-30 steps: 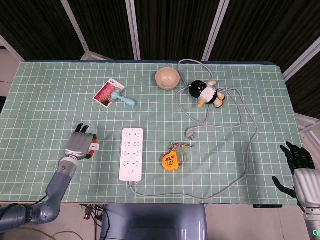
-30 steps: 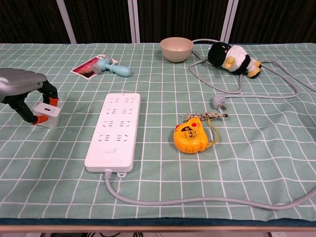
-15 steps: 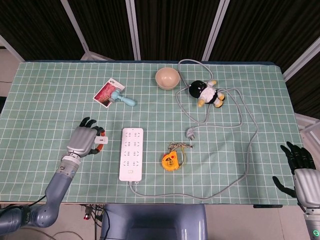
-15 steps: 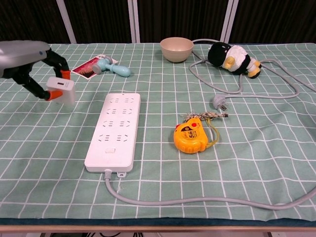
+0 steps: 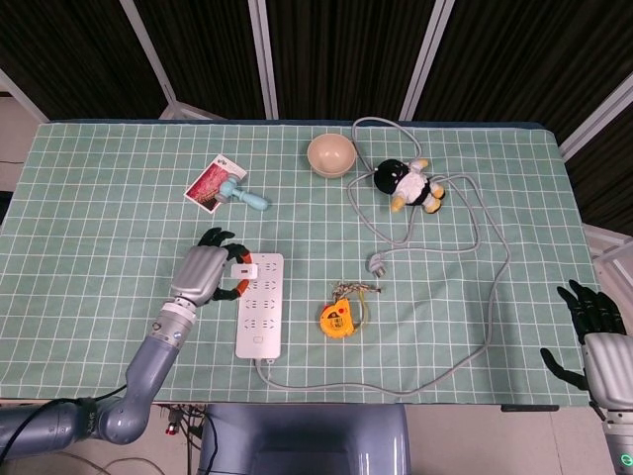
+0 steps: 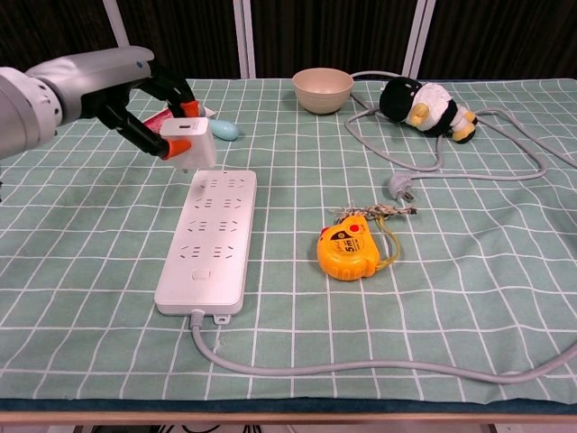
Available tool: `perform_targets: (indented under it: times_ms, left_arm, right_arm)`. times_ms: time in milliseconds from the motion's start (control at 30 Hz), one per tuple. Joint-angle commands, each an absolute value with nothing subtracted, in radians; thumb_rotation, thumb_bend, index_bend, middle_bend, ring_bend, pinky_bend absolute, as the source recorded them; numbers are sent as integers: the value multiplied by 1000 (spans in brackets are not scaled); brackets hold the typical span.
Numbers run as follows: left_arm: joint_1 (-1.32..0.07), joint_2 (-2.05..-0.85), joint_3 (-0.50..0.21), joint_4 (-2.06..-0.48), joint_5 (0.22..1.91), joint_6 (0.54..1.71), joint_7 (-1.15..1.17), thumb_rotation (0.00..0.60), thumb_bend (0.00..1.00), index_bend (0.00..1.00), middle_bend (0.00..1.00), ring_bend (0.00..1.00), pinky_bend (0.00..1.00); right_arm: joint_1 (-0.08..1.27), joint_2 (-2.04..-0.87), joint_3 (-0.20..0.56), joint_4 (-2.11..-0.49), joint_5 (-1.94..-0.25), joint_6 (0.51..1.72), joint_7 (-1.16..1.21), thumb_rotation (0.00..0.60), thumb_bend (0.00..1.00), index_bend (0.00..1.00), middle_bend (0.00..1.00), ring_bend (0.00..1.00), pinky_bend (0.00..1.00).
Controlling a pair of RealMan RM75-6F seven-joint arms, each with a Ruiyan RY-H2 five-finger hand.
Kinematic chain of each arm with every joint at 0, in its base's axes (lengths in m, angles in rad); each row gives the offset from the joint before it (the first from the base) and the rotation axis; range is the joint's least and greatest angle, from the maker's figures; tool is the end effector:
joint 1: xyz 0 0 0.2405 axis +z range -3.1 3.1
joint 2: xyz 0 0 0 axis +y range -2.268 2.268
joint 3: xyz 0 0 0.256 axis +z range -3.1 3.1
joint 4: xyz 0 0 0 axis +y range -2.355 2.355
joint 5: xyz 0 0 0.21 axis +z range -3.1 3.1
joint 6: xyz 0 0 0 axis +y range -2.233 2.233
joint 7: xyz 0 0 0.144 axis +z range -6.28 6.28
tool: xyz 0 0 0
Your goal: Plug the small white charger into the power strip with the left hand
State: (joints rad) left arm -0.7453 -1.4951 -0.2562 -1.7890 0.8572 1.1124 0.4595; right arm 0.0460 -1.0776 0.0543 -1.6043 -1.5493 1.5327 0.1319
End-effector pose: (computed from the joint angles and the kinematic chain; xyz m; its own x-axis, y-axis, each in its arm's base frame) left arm -0.1055 0.3243 0.0109 0.2275 0.2906 0.9294 0.9587 -0.2341 -0.1615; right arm -0.3125 -0.1699 0.1771 0.3199 0.0334 0.9468 -0.9468 -0.0262 0.3208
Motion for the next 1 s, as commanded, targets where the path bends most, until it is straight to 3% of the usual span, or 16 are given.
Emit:
perform_targets:
  times_ms: [33, 400, 1000]
  left_arm:
    - [-766, -1543, -268, -1760, 819, 1118, 464, 600, 438, 618, 599, 140, 85]
    - [-803, -1602, -273, -1691, 735, 1115, 513, 600, 438, 622, 605, 140, 86]
    - [-806, -1615, -257, -1673, 732, 1108, 494, 600, 438, 625, 611, 149, 85]
  right_arm:
    - [47, -1076, 54, -1605, -1548, 1530, 135, 600, 347, 76, 0, 0, 0]
    - [46, -1072, 54, -1608, -1545, 1528, 145, 600, 348, 76, 0, 0, 0]
    - [45, -1073, 55, -1609, -1543, 1526, 144, 600, 348, 76, 0, 0, 0]
